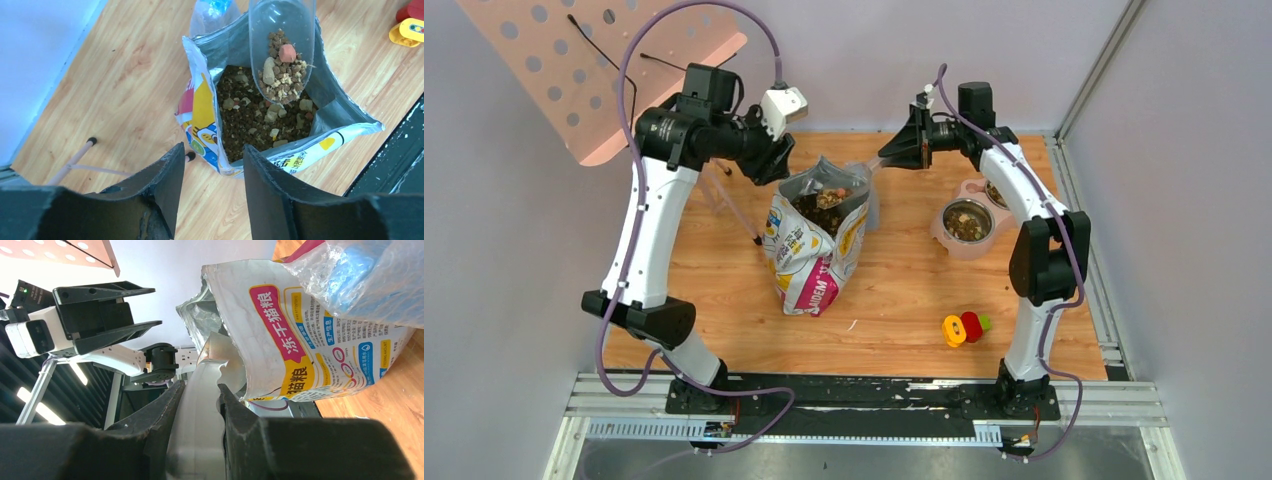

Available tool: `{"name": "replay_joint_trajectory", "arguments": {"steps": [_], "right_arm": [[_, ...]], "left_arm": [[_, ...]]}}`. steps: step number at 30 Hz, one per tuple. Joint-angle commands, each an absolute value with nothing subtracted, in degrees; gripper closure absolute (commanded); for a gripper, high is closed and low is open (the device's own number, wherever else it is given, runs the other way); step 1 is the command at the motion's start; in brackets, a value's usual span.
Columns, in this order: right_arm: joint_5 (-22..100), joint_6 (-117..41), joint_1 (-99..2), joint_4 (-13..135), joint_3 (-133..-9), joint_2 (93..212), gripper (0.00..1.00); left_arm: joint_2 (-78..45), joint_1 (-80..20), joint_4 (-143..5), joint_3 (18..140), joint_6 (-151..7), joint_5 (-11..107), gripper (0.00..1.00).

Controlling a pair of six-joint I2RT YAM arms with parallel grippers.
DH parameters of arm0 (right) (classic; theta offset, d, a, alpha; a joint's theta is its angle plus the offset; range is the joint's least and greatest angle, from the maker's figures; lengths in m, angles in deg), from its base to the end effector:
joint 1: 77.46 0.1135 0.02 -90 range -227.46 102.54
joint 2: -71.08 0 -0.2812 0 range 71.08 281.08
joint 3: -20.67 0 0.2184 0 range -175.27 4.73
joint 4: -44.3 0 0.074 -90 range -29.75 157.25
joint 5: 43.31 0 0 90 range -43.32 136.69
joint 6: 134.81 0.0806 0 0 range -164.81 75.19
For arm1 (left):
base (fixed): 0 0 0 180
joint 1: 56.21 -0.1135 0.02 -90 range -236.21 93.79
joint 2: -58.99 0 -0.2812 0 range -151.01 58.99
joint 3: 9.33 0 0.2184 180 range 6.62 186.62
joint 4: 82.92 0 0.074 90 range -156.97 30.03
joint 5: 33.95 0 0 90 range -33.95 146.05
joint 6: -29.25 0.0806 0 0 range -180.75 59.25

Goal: Serve the pet food

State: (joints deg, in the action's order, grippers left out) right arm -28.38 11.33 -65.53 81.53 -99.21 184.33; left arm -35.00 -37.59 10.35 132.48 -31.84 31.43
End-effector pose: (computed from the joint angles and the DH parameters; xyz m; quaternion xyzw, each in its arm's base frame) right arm 0.4041 0.1650 0.3488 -0.0205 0.7518 0.6585 0.0294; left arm 0.2637 -0.1243 0.4509 0.4383 0.7949 -0.1633 0.3865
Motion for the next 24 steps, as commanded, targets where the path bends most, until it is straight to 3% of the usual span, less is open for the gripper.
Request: {"name": "replay_joint_trajectory", "arguments": {"steps": [1,7,24], "right_arm": [[-29.7,12.3,-65.7,78.8,-101.8,184.6,1.00],[-29.1,10.9,-65.6,78.8,-100.8,183.1,1.00],[-30.6,7.7,-65.5,80.5,-101.0,182.4,1.00]], "left_arm": [[-34.8,-37.6,11.8,137.7,-31.2,32.3,0.42],[-32.7,-37.6,9.8,141.8,-36.4,33.8,0.33],[-37.9,-37.6,9.7,149.7,-31.9,36.7,0.31]]}}
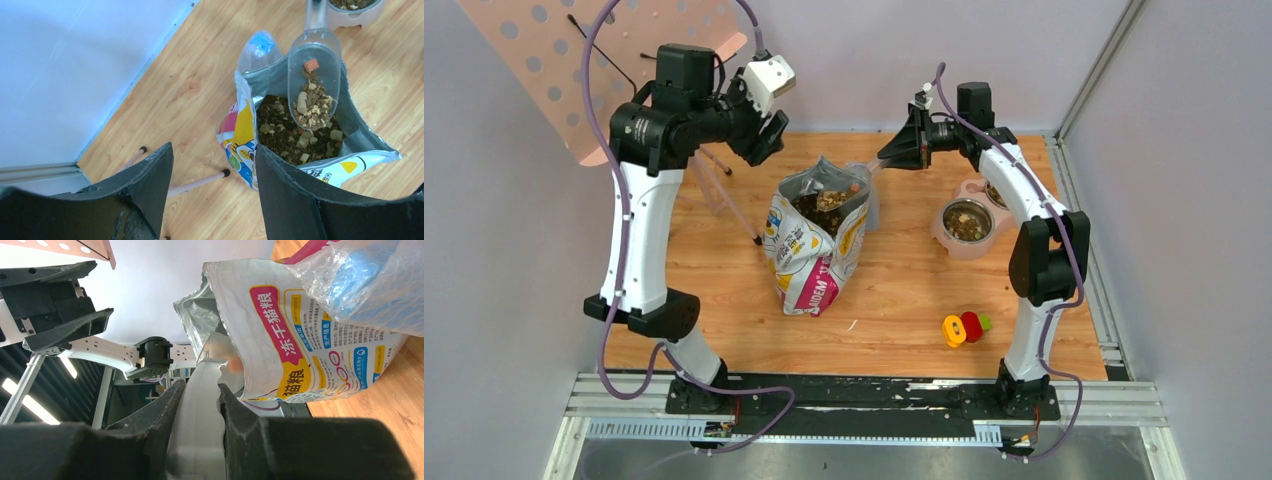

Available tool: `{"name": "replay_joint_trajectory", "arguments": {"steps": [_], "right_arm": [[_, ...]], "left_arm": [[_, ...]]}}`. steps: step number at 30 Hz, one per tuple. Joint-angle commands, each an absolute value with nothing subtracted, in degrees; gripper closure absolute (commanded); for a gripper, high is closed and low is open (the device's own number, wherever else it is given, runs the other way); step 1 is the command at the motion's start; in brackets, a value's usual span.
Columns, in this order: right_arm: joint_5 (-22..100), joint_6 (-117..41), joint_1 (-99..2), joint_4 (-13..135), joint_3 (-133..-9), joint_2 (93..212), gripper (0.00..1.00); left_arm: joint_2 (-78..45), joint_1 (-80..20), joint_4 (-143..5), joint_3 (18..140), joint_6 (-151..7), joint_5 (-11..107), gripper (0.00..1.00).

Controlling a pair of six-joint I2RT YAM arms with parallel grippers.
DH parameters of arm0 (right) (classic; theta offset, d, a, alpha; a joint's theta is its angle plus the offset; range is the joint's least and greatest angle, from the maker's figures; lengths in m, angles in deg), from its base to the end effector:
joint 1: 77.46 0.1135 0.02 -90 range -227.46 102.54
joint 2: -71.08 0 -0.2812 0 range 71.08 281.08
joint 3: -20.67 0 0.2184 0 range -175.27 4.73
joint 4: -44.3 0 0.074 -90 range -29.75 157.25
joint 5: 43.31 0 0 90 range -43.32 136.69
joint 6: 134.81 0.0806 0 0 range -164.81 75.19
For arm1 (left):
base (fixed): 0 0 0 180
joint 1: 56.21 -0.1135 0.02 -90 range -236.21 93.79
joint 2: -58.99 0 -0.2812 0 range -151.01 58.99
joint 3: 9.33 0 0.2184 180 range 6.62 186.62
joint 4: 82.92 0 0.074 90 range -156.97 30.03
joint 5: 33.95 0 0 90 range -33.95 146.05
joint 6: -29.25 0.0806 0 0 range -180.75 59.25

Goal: Serve the pet food

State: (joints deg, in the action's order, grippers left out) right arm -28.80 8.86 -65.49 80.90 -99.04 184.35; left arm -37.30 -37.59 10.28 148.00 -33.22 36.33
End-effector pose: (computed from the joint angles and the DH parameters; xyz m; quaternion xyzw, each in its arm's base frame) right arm 0.4040 0.1654 0.3490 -0.0414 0.7491 0.6596 0.0439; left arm 0.2599 -0.1163 0.5043 0.4142 0.7609 -0.1124 0.4866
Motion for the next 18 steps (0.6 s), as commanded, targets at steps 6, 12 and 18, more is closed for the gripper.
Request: {"name": "replay_joint_trajectory", "arguments": {"steps": [6,12,18], "right_arm": [[-31.1,7.6,-65.6,80.5,-100.0,181.8,1.00],[-31.7,7.9,-65.9,80.5,-100.2,183.3,1.00],[-32.2,8.4,-65.8,80.5,-102.5,185.1,1.00]], "left_arm": [[-36.8,-37.6,9.6,148.2,-31.7,36.9,0.31],[-36.0,-37.7,8.6,146.7,-32.8,36.2,0.31],[-34.6,-38.3,7.8,146.6,-35.8,34.2,0.30]]}}
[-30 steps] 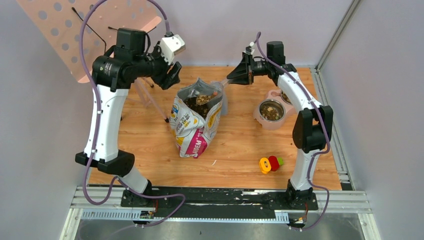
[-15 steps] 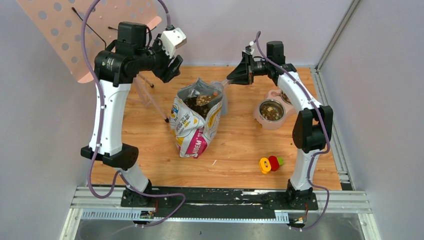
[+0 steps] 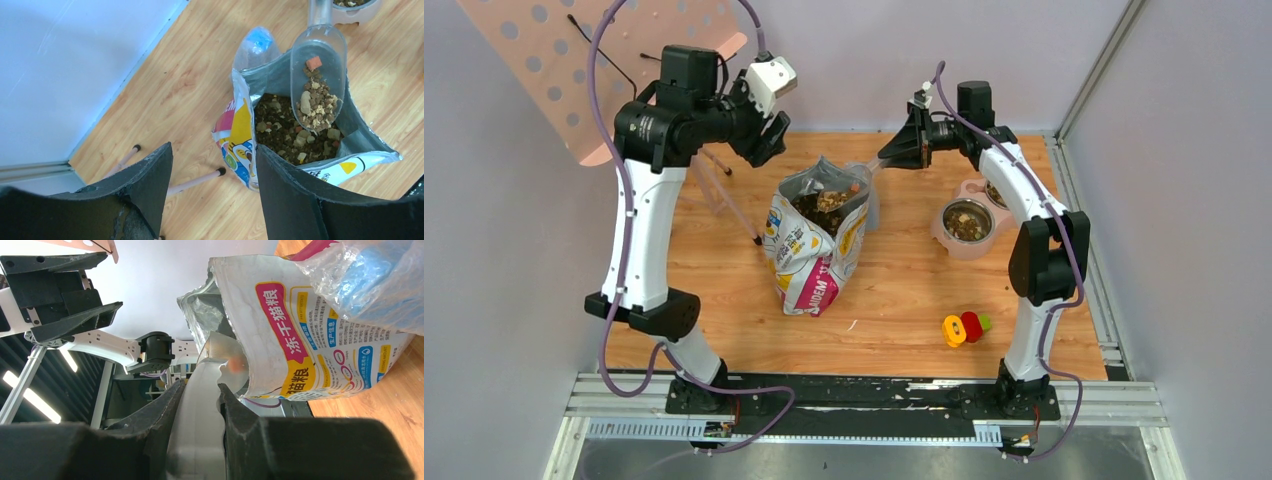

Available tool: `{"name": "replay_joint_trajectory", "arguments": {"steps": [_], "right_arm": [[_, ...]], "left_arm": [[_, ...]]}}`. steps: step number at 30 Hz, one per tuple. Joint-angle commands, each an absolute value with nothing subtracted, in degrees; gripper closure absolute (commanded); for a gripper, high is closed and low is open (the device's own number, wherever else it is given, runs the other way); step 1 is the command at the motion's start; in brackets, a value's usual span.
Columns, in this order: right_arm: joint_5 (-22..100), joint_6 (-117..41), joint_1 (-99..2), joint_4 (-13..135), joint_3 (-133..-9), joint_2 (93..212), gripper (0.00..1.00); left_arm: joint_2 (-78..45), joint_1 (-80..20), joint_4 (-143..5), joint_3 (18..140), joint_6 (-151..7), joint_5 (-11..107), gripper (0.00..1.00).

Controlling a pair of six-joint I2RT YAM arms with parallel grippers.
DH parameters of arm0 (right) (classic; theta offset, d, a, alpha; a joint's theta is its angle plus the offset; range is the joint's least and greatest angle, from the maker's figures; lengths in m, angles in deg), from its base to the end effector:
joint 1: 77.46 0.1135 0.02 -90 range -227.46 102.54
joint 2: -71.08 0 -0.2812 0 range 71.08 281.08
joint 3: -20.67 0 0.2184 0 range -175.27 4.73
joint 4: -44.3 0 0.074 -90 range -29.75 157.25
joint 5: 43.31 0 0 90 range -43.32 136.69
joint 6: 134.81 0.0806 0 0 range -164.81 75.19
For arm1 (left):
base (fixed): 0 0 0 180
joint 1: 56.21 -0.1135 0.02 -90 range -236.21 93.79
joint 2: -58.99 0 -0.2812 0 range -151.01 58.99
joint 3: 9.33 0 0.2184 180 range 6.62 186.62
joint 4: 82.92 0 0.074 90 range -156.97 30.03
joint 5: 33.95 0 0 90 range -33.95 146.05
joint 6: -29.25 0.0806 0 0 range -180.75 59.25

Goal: Serve the pet food

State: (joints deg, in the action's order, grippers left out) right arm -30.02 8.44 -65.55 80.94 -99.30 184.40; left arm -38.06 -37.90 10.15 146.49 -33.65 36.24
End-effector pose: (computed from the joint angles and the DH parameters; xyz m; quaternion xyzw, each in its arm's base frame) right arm 0.4030 0.1652 0.3508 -0.0506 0.7449 0.6640 0.0411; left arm 0.2682 -0.1175 0.4949 0.4103 0.7725 -0.1164 0.4705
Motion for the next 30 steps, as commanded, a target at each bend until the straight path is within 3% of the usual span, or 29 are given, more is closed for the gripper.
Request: {"name": "replay_joint_trajectory", "arguments": {"steps": [1,14,30], "right_arm": [[-32.3,8.4,-65.9,80.4,-102.6,185.3,1.00],[-36.1,12.7,-65.9,75.9,-102.3,186.0,1.00],[-40.2,13.1,-66.7,75.8,-104.7,188.3,1.00]], "left_arm": [[-34.3,-38.3,7.9,146.3,-35.8,34.2,0.30],[-31.7,-38.7,7.6,142.3,-35.0,35.7,0.30],[-36.2,-38.7,6.7,147.0,-34.8,32.3,0.30]]}}
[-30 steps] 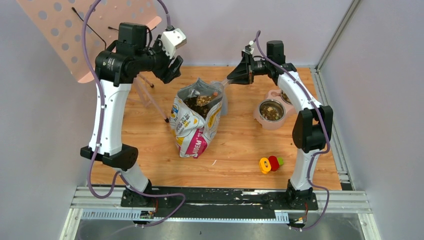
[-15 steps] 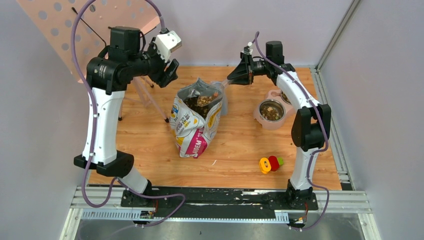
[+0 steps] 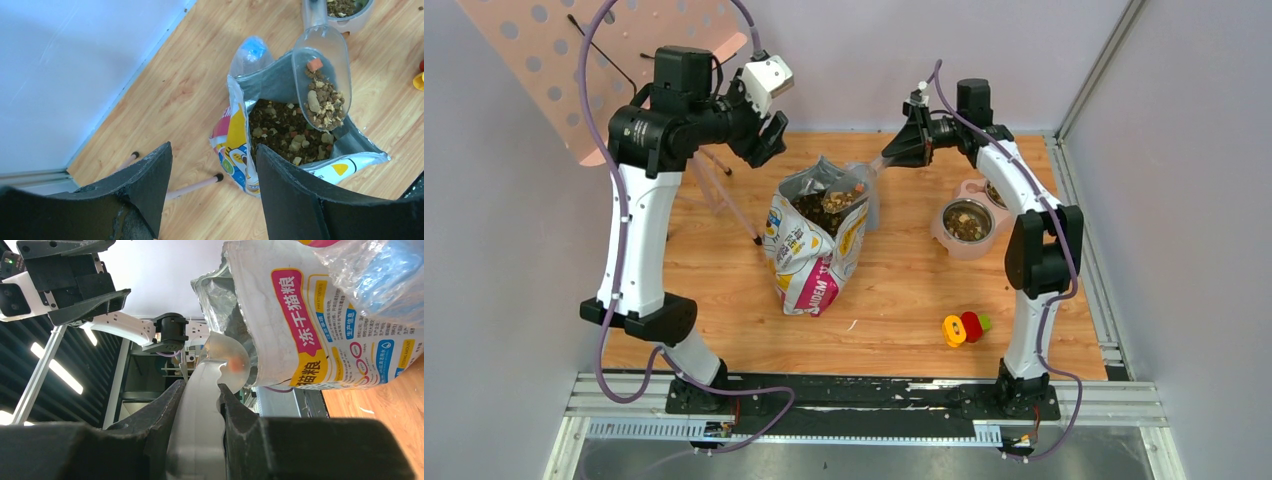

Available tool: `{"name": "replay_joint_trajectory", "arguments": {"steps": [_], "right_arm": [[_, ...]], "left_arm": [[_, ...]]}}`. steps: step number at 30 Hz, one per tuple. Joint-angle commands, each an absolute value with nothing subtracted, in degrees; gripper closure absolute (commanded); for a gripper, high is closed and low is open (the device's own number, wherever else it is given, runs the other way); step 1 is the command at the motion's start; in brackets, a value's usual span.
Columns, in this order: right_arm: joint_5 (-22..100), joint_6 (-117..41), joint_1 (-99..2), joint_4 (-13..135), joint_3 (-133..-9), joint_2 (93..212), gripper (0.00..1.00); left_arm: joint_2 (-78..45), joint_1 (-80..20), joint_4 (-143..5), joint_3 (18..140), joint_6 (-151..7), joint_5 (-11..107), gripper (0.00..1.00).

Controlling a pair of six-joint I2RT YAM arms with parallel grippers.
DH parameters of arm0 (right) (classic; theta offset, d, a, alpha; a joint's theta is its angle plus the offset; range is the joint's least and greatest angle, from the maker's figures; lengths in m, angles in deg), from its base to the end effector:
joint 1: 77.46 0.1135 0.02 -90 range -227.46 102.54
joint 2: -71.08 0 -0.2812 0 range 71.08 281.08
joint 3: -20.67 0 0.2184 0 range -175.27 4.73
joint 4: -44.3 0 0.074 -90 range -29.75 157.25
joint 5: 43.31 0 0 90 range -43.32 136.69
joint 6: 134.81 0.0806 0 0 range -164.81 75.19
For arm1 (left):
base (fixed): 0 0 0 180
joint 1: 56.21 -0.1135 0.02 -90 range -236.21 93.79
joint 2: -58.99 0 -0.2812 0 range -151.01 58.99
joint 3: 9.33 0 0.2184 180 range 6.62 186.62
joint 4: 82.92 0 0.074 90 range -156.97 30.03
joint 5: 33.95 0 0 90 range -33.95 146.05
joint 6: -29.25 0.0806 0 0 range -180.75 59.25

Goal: Serve the pet food

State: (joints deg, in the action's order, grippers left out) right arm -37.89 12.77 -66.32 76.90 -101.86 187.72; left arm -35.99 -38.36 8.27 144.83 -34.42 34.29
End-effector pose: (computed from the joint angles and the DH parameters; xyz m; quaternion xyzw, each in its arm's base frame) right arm 0.4125 0.1630 0.3506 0.0761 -0.7179 -0.6919 0.0029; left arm 0.2598 -0.1150 0.5023 0.4078 0.7615 -0.1294 0.4869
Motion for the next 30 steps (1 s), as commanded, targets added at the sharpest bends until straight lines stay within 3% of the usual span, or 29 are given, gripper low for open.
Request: {"name": "replay_joint_trajectory", "arguments": {"steps": [1,30], "right_arm": [[-40.2,13.2,-66.8,75.8,-104.7,188.1,1.00],[-41.7,22.4,-79.2,66.1,-99.9,180.4,1.00]], "left_arm": [[-36.1,-38.7,6.7,147.0,-34.8,32.2,0.30],[-33.6,-38.8,7.8,139.7,-34.5,33.1,0.29]]}}
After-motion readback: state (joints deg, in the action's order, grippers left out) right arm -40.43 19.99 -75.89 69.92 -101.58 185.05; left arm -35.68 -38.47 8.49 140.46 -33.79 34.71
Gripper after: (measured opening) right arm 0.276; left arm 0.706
